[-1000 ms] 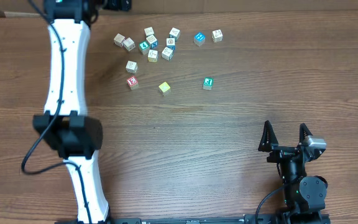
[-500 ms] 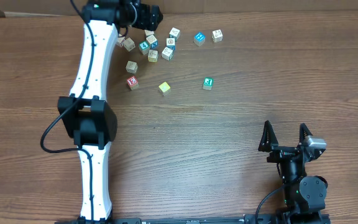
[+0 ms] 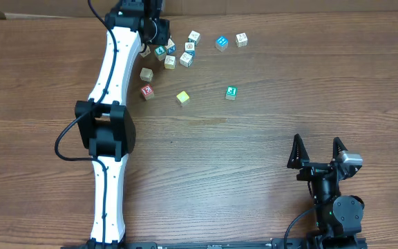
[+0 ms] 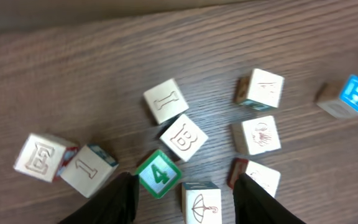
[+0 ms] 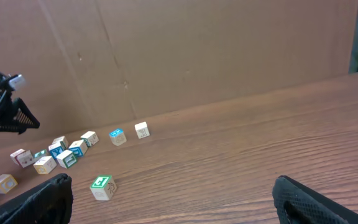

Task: Form a tower
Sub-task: 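Raise the left arm and move its gripper over the block cluster, then lower the left gripper onto the green-edged 4 block and close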

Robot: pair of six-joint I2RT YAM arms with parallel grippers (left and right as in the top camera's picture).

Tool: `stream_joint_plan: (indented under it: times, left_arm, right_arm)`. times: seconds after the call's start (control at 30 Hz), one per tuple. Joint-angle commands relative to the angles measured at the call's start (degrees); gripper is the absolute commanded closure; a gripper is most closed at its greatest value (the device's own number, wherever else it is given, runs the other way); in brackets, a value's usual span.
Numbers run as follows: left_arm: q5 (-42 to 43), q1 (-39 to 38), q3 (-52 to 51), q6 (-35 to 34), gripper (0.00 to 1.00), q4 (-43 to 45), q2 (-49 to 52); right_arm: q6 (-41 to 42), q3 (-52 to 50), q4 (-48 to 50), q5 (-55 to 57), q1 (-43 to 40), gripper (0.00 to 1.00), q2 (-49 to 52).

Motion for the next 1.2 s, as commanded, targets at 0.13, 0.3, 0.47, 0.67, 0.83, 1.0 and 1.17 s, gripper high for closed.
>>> stream_joint_plan:
  times: [0.13, 0.3, 0.47, 0.67, 0.83, 1.0, 1.17]
  left_arm:
    - [-1.5, -0.5, 1.5, -3.8, 0.65, -0.3, 3.5]
    - [-2.8, -0.6, 1.5, -3.8, 0.67, -0.8, 3.6]
    - [-4.1, -1.0, 1.4, -3.8, 0.61, -1.6, 3.6]
    - [-10.1, -1.9, -0.4, -7.3, 0.56, -1.0, 3.6]
    - [-10.2, -1.9, -3.1, -10.9, 0.52, 1.5, 3.6]
    - [-11.0, -1.9, -3.2, -13.6, 0.55, 2.2, 3.6]
    - [-11.4, -1.6, -3.8, -17.3, 0.59, 2.7, 3.6]
  right_arm:
    - [-0.3, -0.6, 0.2, 0.0, 0.3, 0.00, -0.5]
    - [-0.3, -0.6, 0.2, 0.0, 0.3, 0.00, -0.5]
    - [-0.3, -0.6, 0.2, 0.0, 0.3, 0.00, -0.5]
    - [-0.3, -0.6, 0.2, 0.0, 0.3, 0.00, -0.5]
    - [-0.3, -0.6, 0.2, 0.0, 0.3, 0.00, -0.5]
    - [-0.3, -0.6, 0.2, 0.0, 0.3, 0.00, -0.5]
    - [-0.3, -0.6, 0.2, 0.0, 0.3, 0.00, -0.5]
